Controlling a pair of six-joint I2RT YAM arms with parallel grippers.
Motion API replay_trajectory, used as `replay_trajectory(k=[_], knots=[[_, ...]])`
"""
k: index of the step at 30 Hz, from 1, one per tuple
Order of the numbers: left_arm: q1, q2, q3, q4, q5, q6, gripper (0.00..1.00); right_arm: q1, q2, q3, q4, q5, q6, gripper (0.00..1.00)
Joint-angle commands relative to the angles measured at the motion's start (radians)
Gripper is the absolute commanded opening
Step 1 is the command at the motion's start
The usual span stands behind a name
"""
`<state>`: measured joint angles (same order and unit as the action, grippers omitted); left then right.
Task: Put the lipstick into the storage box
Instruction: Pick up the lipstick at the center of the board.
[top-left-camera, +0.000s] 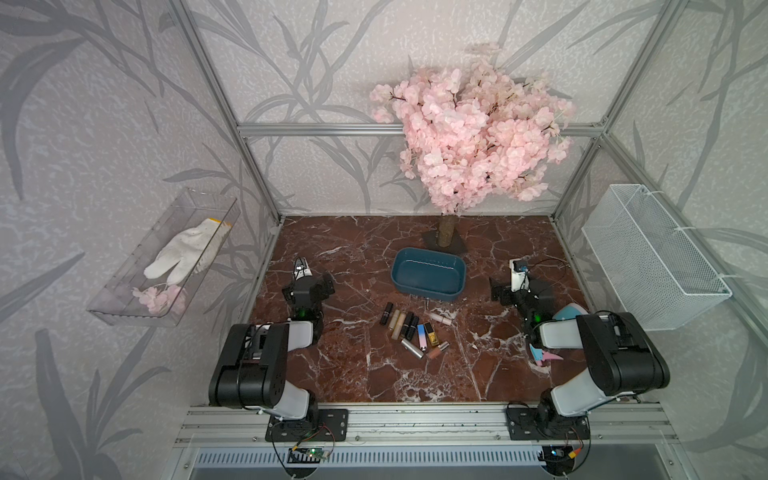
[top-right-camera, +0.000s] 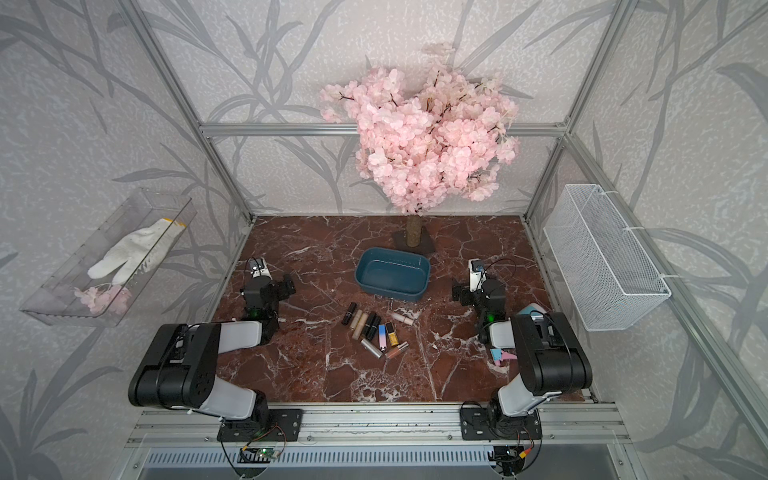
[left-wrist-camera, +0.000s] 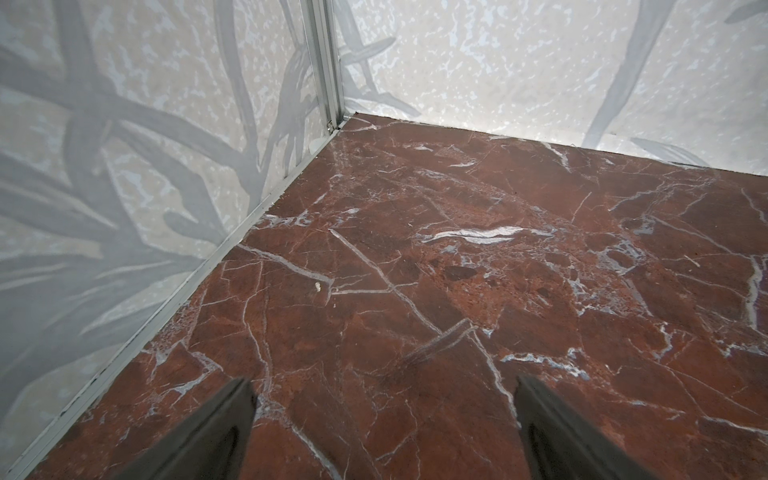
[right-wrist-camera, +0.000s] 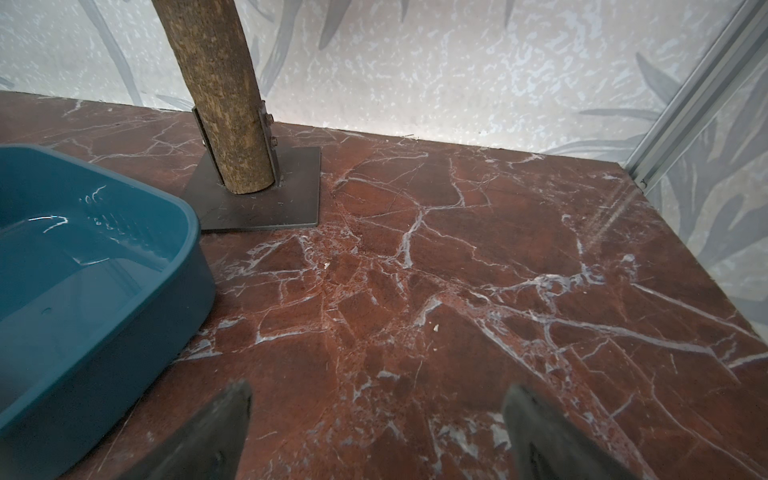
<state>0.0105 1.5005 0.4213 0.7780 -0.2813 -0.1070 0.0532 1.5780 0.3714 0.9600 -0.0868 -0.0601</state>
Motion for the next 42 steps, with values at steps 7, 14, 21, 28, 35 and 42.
replay_trajectory(k=[7, 14, 21, 28, 35, 42], knots=[[-0.001, 0.030, -0.028, 0.084, 0.003, 0.015, 1.00, 0.000, 0.004, 0.003, 0.013, 0.007, 0.006, 0.99], [-0.001, 0.028, -0.025, 0.080, 0.006, 0.015, 1.00, 0.000, 0.003, 0.004, 0.011, 0.008, 0.007, 0.99], [-0.001, 0.002, -0.014, 0.034, -0.017, 0.002, 1.00, -0.003, -0.008, 0.001, 0.007, 0.035, 0.023, 0.99], [0.006, -0.115, 0.029, -0.174, -0.085, -0.038, 1.00, -0.026, -0.103, 0.002, -0.080, 0.055, 0.059, 0.99], [0.002, -0.274, 0.099, -0.485, -0.078, -0.106, 1.00, -0.034, -0.232, 0.287, -0.823, 0.247, 0.228, 0.99], [-0.024, -0.396, 0.180, -0.838, -0.029, -0.202, 1.00, -0.036, -0.250, 0.464, -1.167, 0.118, 0.344, 0.99]])
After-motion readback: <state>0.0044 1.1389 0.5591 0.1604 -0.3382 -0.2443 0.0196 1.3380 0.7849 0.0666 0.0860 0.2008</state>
